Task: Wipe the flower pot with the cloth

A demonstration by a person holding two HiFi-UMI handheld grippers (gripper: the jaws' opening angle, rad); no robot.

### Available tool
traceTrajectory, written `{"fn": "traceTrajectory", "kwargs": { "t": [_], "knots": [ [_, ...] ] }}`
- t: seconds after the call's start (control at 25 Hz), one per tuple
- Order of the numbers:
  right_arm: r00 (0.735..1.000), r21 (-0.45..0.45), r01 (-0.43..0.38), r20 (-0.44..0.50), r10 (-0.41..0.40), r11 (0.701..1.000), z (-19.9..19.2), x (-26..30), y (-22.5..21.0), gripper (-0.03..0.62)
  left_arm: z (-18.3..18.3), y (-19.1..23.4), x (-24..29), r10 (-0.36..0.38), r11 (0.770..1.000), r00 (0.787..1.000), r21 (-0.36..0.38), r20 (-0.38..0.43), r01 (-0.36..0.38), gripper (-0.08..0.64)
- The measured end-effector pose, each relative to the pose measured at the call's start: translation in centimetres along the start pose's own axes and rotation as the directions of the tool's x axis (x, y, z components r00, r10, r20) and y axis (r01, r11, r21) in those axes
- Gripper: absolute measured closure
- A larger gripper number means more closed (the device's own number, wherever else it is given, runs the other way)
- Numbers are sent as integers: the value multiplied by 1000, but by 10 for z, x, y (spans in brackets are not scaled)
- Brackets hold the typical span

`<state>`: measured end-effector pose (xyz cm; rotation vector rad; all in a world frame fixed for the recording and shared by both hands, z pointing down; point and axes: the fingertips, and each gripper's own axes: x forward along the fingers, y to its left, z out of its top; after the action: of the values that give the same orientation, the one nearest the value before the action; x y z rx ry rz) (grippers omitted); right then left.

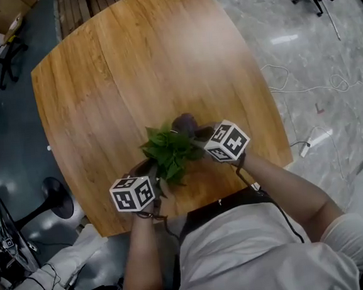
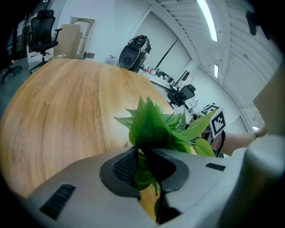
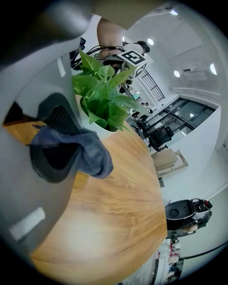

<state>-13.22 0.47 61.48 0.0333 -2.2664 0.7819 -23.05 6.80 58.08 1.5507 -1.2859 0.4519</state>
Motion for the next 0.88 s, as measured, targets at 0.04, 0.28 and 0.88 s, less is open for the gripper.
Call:
{"fn": "traceTrajectory", "kwargs": {
  "t": [0.04, 0.28, 0.88],
  "knots": [
    [1000, 1, 0, 1, 0, 1000, -1, 3, -1, 528, 1, 0, 1, 1, 1000, 1000, 2, -2, -1, 509],
    [998, 9, -37, 45, 36, 999, 2, -16, 13, 528, 5, 0, 6, 58, 996, 998, 63, -32, -56, 508],
    [998, 71, -60, 17, 59, 996, -26, 5, -15, 528, 22, -10, 23, 94, 957, 990, 285, -104, -61, 517]
  ]
}}
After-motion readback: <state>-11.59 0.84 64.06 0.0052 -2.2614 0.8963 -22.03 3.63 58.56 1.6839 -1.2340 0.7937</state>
